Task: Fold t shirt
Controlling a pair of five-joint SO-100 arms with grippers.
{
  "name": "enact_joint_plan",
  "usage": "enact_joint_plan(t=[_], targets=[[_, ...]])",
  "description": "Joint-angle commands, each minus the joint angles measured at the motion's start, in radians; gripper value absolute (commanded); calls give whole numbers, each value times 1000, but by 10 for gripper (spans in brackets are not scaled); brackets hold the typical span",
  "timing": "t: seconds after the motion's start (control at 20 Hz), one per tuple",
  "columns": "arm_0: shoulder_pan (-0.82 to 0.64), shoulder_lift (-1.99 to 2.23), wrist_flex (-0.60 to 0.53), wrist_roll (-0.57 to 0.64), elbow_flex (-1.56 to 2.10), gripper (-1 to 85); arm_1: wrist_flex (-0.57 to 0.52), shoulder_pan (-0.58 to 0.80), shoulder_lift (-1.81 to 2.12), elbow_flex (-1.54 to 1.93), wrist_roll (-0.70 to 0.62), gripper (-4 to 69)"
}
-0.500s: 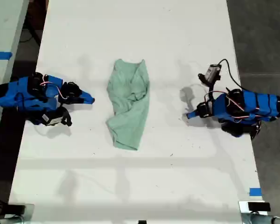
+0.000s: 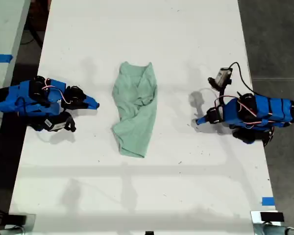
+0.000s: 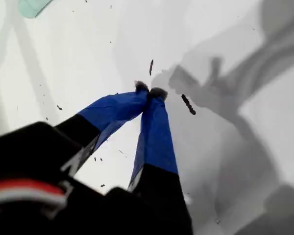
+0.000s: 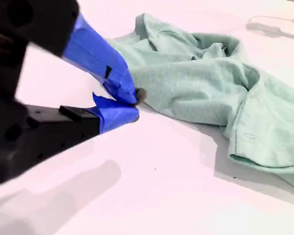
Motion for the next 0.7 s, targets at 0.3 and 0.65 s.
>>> enact_joint_plan(t=[0.3,0.65], targets=[[5,3,-8,-31,43,-2,-5,6,11,52,12,-4],[201,-436,18,-212,-442,-2,25,-98,-402,-422,140,-5]])
